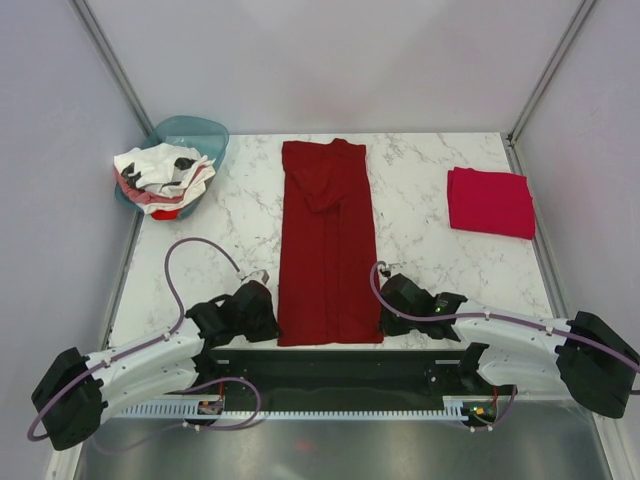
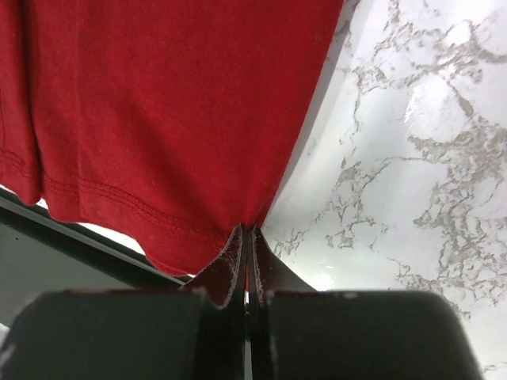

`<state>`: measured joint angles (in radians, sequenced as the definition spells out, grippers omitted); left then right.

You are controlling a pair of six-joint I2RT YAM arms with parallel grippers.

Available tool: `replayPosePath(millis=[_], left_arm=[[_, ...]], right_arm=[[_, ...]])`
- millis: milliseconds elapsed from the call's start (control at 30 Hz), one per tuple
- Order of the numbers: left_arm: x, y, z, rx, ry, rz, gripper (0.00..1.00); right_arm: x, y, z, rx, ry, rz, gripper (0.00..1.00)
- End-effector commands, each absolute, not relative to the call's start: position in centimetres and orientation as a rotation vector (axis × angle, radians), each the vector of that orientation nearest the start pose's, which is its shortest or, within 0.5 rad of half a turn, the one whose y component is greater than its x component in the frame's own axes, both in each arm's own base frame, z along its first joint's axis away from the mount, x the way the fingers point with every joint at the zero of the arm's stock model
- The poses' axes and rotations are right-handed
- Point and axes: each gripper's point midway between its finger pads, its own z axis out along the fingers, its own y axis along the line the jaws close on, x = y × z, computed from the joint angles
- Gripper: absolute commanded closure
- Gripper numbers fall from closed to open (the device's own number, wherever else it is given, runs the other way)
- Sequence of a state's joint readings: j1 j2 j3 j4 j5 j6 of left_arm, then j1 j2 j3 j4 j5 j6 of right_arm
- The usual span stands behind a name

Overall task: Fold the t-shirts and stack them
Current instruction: Fold the tshirt

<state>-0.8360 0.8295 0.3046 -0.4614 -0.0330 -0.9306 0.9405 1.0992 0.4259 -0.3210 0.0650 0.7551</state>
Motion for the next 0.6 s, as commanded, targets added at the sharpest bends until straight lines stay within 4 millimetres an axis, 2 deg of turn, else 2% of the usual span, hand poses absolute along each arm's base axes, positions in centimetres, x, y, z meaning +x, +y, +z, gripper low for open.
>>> replayPosePath(millis=[0,133,233,300,367,400,433,500,533,567], left_arm=[[12.0,-17.1,2.2,-0.173,2.663,-0.573,0.98],[12.2,-17.2,2.8,-0.177,2.633,-0.603,0.98],[12.7,-17.5,4.1,-0.173,2.609,-0.611,0.98],[12.9,-17.7,4.5,-0.160,2.611,-0.607,0.98],[13.5,-18.4,5.7,-0.156,2.591,-0.629,0.98],[13.7,-18.7,6.0,-0.154,2.589,-0.630,0.98],[14.3,-19.0,7.0,-0.151,2.564,-0.639,0.98],[14.9,-19.2,7.9,-0.148,2.553,-0.625,0.98],[15.6,-19.6,9.2,-0.146,2.528,-0.637,0.98],[15.9,-19.4,9.5,-0.146,2.529,-0.612,0.98]], right_arm=[[12.4,20.9,1.8,-0.251,2.653,0.570,1.00],[12.8,20.6,2.4,-0.220,2.623,0.560,1.00],[13.8,20.1,3.4,-0.186,2.583,0.513,1.00],[14.4,20.5,4.8,-0.172,2.548,0.529,1.00],[15.2,21.0,6.2,-0.160,2.510,0.539,1.00],[15.7,20.6,6.4,-0.147,2.500,0.496,1.00],[16.4,20.9,7.6,-0.135,2.474,0.492,1.00],[17.4,20.3,7.8,-0.126,2.460,0.401,1.00],[18.1,20.6,8.8,-0.117,2.436,0.391,1.00],[18.5,20.2,8.6,-0.118,2.442,0.335,1.00]])
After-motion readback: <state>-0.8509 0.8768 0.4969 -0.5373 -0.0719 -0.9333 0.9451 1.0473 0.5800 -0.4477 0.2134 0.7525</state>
